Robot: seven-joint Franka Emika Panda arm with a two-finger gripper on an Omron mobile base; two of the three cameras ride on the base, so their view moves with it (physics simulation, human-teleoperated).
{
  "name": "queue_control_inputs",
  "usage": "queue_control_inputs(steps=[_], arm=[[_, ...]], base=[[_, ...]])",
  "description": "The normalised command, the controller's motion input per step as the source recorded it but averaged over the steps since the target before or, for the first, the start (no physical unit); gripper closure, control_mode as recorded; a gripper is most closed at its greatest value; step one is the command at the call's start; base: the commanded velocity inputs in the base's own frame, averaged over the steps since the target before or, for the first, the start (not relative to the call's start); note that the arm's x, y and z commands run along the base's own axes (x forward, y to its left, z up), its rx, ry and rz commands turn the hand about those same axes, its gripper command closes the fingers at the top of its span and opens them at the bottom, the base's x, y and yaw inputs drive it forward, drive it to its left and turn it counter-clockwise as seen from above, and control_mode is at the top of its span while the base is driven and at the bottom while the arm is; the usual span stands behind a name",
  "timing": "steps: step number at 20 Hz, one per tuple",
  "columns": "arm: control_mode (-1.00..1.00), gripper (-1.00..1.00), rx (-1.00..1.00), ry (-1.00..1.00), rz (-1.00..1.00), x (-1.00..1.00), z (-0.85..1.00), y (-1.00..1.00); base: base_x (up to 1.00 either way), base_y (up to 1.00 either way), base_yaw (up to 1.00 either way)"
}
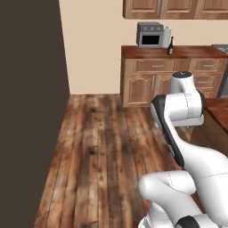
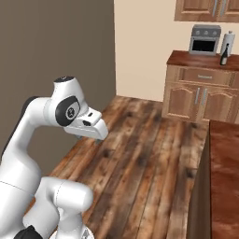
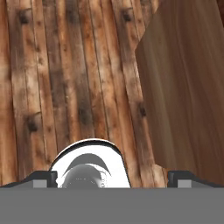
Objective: There is a wine glass and glass cup on the dining counter. Place the wine bottle next to the wine glass and the juice bottle next to the glass cup.
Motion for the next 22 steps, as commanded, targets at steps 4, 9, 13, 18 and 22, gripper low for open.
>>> queue_control_inputs(steps=[4,9,13,18,22], arm=[[1.00,-1.00,0.00,0.00,0.00,0.00,0.00,0.00],[1.00,-1.00,0.00,0.00,0.00,0.00,0.00,0.00],[1.00,-1.00,0.00,0.00,0.00,0.00,0.00,0.00],[1.00,-1.00,0.00,0.00,0.00,0.00,0.00,0.00],[1.00,-1.00,0.00,0.00,0.00,0.00,0.00,0.00]], base=[[0.94,0.00,0.00],[0.94,0.00,0.00],[0.94,0.00,0.00],[0.94,0.00,0.00],[0.92,0.00,-0.09]])
